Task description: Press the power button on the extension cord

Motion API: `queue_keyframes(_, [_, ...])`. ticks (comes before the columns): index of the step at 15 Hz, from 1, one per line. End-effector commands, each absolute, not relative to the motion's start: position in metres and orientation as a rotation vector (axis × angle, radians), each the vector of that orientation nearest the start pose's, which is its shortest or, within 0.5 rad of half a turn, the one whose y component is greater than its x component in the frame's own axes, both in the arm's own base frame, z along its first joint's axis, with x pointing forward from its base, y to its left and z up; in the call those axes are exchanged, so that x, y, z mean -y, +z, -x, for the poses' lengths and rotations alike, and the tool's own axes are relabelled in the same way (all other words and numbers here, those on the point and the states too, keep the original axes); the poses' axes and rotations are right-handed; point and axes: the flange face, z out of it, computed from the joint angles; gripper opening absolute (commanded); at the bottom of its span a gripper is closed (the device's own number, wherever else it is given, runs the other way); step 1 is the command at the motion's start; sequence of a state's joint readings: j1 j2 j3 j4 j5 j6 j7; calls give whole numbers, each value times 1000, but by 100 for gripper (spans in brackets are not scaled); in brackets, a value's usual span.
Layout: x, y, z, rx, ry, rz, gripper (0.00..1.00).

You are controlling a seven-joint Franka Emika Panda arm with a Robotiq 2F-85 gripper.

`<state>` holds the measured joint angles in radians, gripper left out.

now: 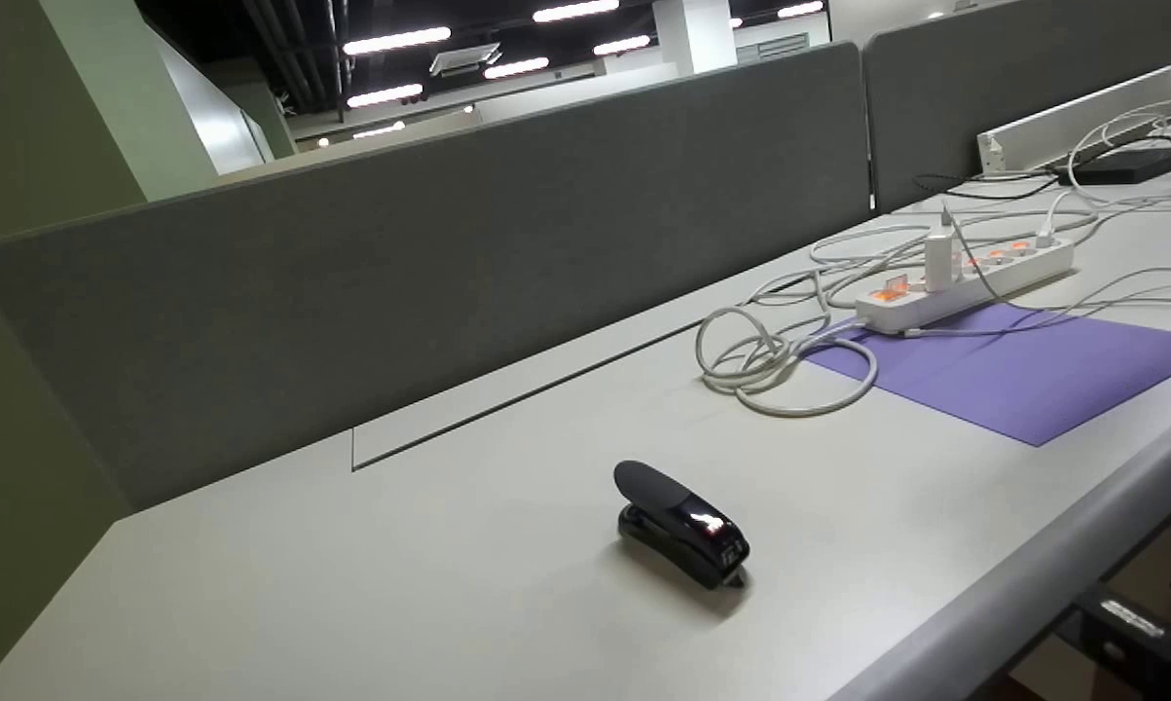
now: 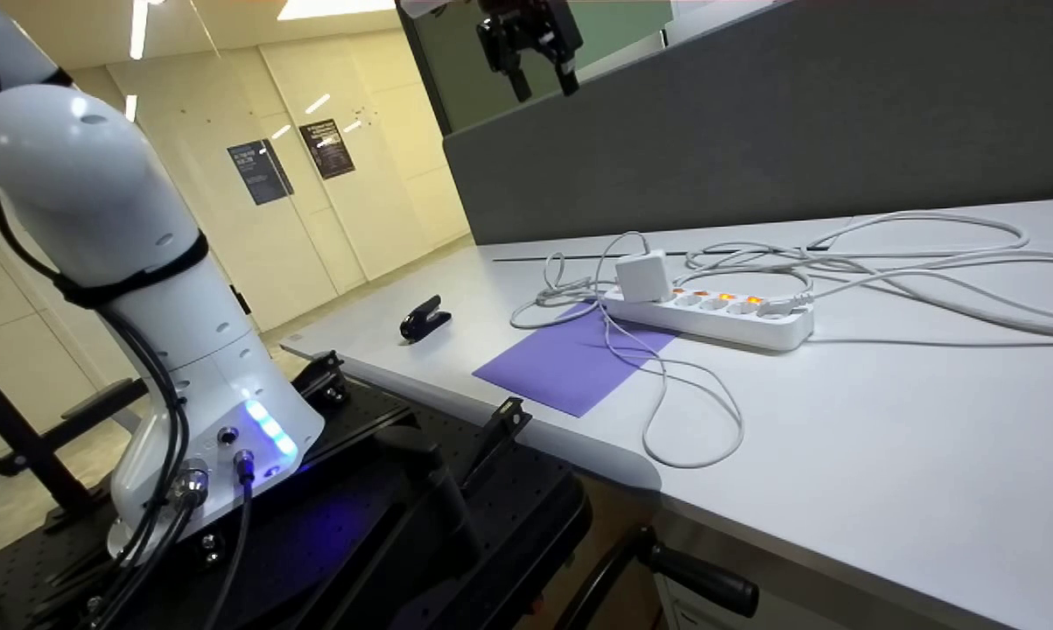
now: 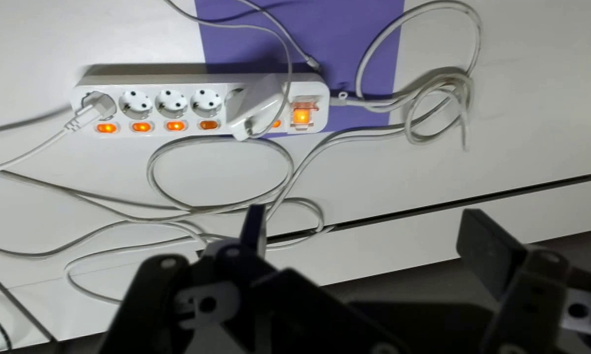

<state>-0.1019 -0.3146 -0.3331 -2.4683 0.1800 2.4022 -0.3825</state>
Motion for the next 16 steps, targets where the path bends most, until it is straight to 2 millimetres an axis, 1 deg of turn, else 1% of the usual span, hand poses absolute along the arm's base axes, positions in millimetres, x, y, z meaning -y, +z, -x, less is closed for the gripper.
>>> queue_keyframes(1, [230,396,-456,-458,-479,3024,100])
queue_keyframes(3, [248,375,-471,-550,-467,3046,100])
queue_keyframes(5, [262,355,-483,-612,-414,3061,100])
queue_keyframes(7, [272,340,-495,-640,-352,3075,100])
queue_keyframes(8, [275,333,-501,-621,-319,3091,100])
queue_keyframes(9, [279,326,-507,-616,-301,3103,75])
queue_keyframes(10, [281,320,-513,-586,-287,3119,73])
queue_keyframes(12, [284,309,-525,-524,-262,3141,60])
queue_keyframes(13, [284,303,-529,-508,-245,3143,51])
queue_keyframes(16, [285,283,-538,-473,-174,3140,31])
